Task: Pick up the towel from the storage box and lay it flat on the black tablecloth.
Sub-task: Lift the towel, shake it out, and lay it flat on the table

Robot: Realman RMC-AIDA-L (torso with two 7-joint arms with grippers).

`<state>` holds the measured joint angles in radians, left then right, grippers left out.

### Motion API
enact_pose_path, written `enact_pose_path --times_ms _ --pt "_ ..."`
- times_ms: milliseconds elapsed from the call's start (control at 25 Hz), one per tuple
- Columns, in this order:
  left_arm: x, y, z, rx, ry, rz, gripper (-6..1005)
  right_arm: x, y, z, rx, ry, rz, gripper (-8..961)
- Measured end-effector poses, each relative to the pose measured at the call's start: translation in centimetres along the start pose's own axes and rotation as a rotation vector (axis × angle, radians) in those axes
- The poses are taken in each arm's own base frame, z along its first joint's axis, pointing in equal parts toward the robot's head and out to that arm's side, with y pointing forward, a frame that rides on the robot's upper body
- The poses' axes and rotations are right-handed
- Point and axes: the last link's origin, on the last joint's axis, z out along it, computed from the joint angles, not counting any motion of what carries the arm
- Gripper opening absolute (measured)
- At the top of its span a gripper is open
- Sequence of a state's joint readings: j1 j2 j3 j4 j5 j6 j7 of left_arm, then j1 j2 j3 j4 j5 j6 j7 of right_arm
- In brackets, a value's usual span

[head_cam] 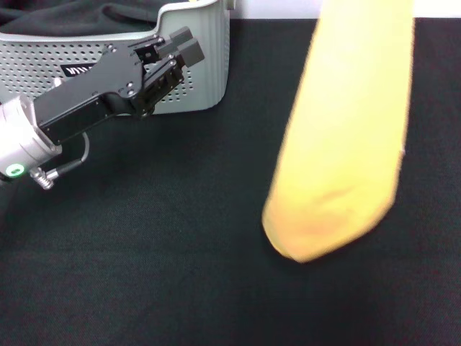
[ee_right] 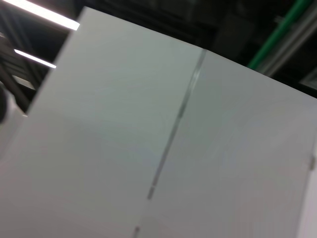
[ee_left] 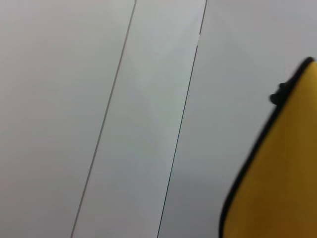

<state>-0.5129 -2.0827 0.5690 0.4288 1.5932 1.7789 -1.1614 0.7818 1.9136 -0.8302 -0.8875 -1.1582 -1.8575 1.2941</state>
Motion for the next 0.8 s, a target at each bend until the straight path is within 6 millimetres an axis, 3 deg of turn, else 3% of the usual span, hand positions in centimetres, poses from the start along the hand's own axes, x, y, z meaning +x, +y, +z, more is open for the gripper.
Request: enact_pose_path --times_ms 280,560,800 --pt "-0.8 0.5 -0.3 0.011 0.006 -0.037 222 -1.4 1.1 -1.1 -0.124 -0.035 0.026 5" --pt "-1.2 1.2 1.9 -0.110 -0.049 -0.047 222 -2.5 1.5 -0.6 -0.310 -0.048 0.055 5" --pt "1.2 0.8 3.2 -0.252 -0.102 -0.032 265 -3.2 1.5 -0.4 -0.415 0.045 0.049 5"
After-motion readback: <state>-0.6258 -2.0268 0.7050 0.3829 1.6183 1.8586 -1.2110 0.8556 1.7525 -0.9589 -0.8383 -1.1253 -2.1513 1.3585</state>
